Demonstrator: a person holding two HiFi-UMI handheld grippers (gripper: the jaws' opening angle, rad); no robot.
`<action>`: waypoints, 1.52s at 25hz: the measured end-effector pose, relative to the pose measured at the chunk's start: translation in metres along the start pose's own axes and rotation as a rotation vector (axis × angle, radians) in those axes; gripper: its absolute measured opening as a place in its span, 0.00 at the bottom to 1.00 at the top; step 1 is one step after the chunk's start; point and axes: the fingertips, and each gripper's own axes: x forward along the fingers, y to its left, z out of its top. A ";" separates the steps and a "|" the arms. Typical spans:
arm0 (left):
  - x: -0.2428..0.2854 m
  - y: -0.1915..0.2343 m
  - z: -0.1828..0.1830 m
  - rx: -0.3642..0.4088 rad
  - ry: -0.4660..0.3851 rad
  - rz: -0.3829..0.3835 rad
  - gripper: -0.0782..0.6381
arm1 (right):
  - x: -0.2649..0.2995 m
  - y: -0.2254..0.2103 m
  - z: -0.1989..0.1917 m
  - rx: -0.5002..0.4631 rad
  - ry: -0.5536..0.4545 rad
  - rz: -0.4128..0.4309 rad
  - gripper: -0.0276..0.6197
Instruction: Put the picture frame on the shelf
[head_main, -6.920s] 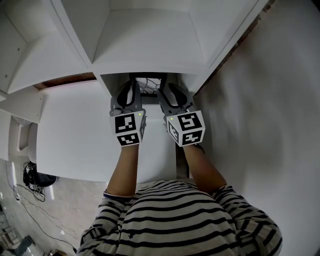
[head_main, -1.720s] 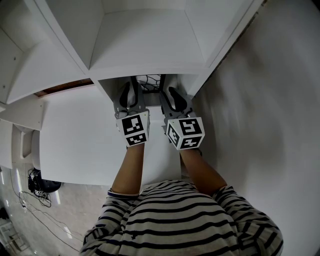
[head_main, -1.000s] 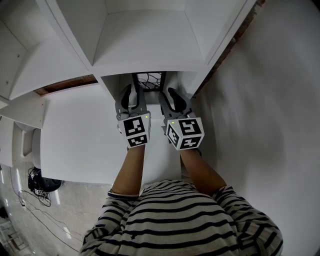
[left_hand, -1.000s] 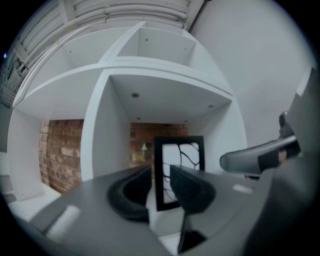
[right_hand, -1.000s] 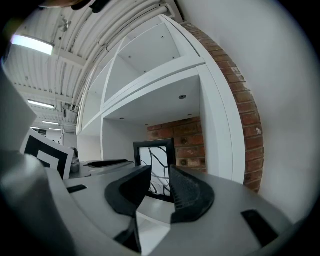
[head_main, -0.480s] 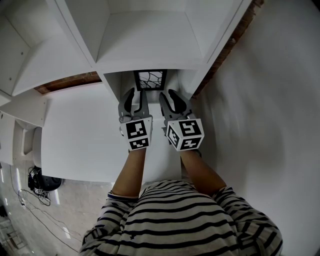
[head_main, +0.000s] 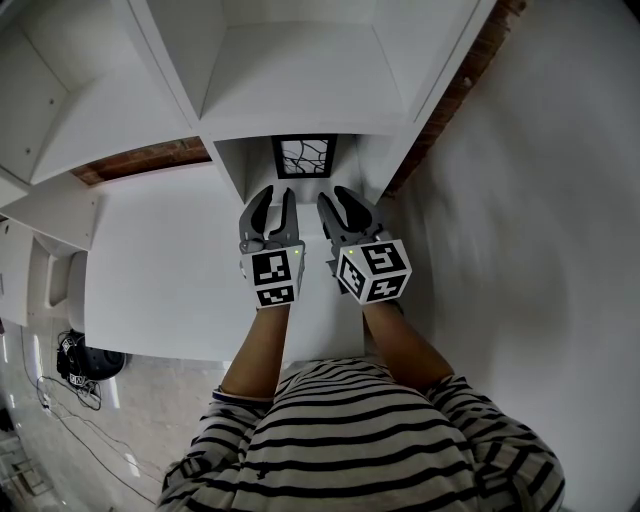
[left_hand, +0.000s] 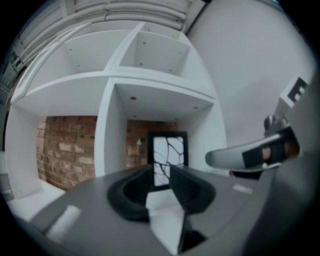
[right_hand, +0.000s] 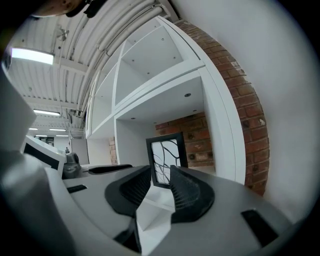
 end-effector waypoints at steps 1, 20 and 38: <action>-0.002 -0.001 -0.002 0.001 0.003 -0.008 0.25 | -0.001 0.002 -0.002 0.009 0.002 0.014 0.22; -0.050 -0.040 -0.042 -0.190 -0.007 -0.316 0.25 | -0.038 0.030 -0.045 0.202 0.021 0.273 0.20; -0.115 -0.064 -0.092 -0.313 0.001 -0.534 0.25 | -0.074 0.069 -0.106 0.241 0.102 0.486 0.20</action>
